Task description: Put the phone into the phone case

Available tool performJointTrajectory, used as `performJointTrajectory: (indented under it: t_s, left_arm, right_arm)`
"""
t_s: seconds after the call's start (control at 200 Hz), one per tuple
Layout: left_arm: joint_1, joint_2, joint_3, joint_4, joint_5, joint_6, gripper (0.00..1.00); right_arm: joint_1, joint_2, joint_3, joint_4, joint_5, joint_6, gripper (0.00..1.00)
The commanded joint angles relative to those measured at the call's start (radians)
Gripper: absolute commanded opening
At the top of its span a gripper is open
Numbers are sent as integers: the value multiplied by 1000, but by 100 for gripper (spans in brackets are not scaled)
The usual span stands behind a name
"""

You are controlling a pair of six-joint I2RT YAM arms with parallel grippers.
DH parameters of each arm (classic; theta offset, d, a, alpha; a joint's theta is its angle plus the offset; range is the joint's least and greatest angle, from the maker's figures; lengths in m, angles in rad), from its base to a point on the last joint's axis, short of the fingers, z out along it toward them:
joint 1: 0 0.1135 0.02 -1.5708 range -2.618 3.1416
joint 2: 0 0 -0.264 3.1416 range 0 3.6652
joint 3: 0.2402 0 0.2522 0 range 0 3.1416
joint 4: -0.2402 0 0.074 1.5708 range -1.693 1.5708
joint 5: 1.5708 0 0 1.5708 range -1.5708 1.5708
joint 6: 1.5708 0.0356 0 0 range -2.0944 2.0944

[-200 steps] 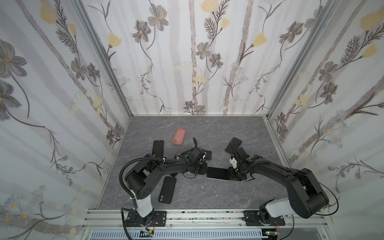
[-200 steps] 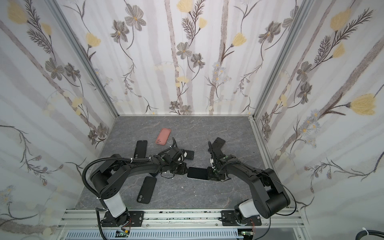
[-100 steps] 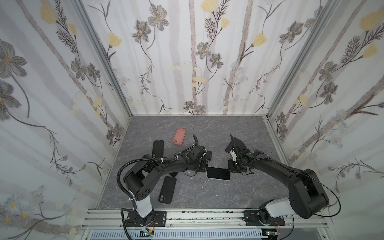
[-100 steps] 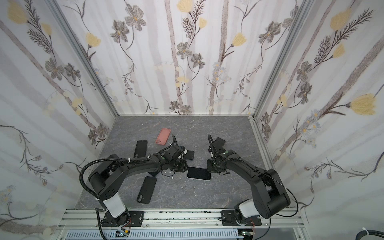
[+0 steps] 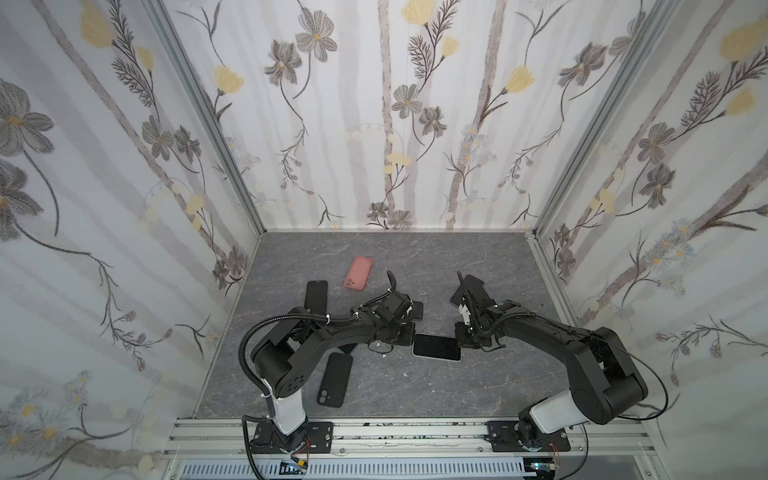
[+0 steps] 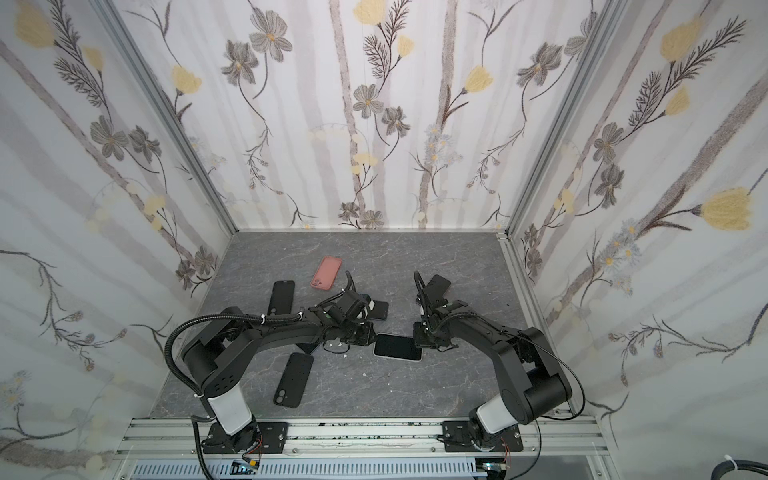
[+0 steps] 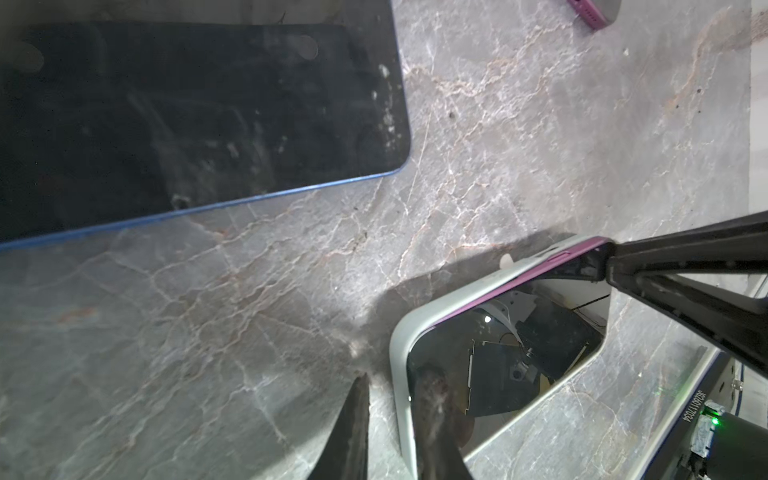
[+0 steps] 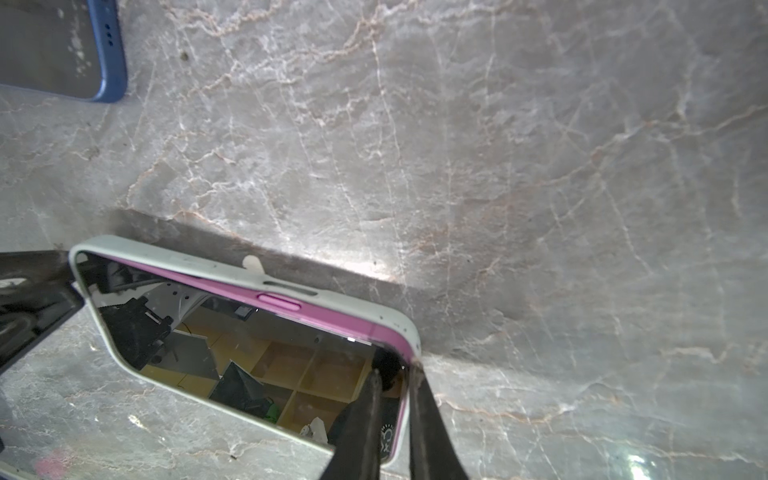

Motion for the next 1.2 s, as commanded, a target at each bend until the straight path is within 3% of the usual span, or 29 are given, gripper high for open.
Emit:
performJointTrajectory:
  t_s: [0.0, 0.699, 0.874, 1.194]
  left_arm:
    - [0, 7, 7, 7, 14, 7, 20]
    - [0, 13, -18, 16, 31, 7, 19]
    - [0, 4, -13, 12, 26, 11, 19]
    - [10, -50, 43, 7, -17, 69, 19]
  right_arm:
    - [1, 18, -16, 2, 10, -6, 11]
    - [11, 134, -79, 15, 19, -10, 10]
    - [19, 111, -64, -11, 30, -10, 10]
    - [25, -9, 110, -63, 41, -54, 19]
